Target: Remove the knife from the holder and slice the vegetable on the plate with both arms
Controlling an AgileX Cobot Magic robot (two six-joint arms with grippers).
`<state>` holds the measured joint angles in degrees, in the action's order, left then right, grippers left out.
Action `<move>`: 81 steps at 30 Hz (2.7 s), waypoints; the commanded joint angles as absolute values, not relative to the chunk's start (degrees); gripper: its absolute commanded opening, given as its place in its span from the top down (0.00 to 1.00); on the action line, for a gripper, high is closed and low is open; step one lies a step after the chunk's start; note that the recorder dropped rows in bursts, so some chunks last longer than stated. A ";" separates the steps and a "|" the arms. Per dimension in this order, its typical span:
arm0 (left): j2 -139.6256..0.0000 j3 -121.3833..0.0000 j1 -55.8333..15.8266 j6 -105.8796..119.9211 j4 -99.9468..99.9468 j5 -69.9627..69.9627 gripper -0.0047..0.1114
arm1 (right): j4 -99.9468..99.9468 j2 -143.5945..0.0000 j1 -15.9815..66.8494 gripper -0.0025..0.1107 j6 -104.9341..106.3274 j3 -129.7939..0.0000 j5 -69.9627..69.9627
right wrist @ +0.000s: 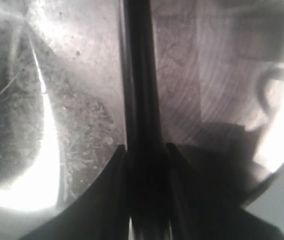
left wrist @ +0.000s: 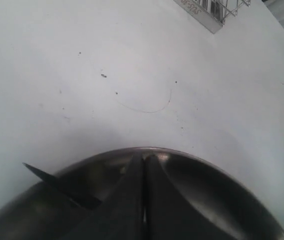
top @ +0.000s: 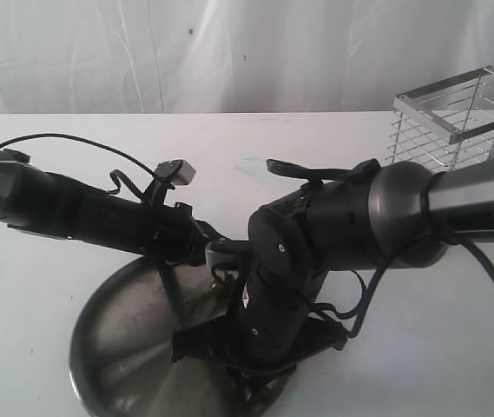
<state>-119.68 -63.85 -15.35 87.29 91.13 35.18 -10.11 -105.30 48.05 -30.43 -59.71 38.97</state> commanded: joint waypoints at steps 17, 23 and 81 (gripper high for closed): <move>-120.03 -54.35 -15.79 84.40 74.71 25.34 0.96 | -10.94 -104.38 48.17 0.98 -29.74 -59.80 40.25; -119.91 -53.74 -15.79 79.03 70.24 29.83 0.96 | -11.17 -104.50 48.21 0.98 -28.30 -59.80 41.46; -92.76 -54.75 -8.83 57.78 65.88 26.98 0.96 | -18.81 -103.47 48.21 0.98 -7.63 -55.34 56.28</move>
